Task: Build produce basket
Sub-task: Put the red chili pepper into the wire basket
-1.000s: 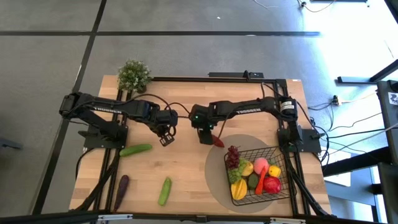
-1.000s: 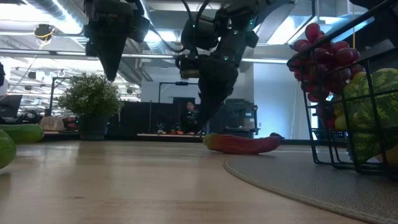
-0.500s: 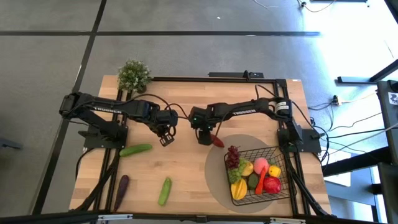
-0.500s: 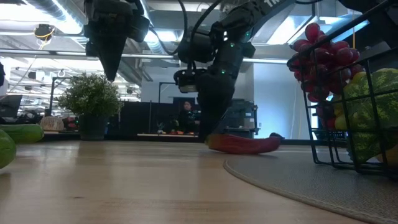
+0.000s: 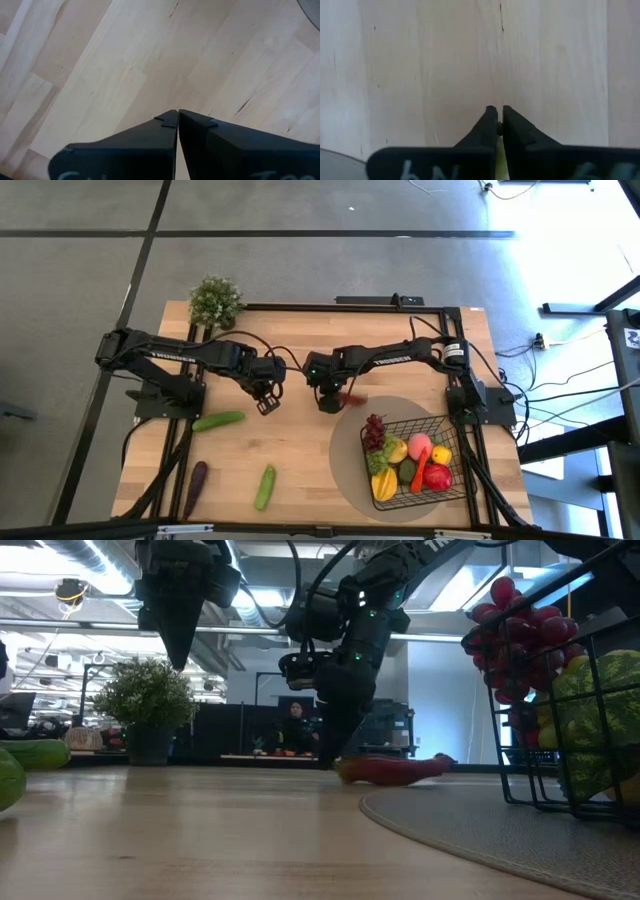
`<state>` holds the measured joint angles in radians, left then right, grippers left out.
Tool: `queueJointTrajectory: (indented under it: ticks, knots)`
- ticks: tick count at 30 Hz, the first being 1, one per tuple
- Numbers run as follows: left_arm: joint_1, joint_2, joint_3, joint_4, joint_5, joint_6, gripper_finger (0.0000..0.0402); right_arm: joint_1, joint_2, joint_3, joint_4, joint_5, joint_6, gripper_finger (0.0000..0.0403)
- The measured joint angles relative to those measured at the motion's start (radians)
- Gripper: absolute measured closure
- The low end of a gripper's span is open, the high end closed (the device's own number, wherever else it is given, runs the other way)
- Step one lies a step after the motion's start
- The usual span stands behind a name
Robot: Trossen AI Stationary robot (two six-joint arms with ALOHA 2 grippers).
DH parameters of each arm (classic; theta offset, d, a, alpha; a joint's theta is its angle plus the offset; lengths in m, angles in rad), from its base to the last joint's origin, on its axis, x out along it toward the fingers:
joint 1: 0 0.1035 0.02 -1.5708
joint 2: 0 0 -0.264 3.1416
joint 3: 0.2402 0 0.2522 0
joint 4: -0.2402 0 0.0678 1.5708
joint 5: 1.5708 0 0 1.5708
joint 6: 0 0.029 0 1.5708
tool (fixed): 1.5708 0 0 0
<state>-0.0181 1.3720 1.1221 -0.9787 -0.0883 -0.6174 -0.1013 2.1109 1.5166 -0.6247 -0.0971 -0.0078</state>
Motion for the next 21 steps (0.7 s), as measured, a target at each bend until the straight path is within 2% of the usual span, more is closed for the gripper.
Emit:
queueJointTrajectory:
  ticks: [7,10,16,21]
  knots:
    - [0.000,0.000,0.000,0.000,0.000,0.000,0.0400,0.000,0.000,0.001,-0.002,0.000,0.004,0.0399]
    - [0.000,0.000,0.000,0.000,0.000,0.000,0.0398,0.001,0.000,0.031,-0.067,0.000,0.002,0.0401]
    - [0.000,0.000,0.000,0.000,0.000,0.000,0.0400,0.002,0.000,0.192,-0.279,0.004,-0.048,0.0402]
    - [0.000,0.000,0.000,0.000,-0.004,0.002,0.0399,0.011,0.000,0.345,-0.474,0.077,-0.102,0.0402]
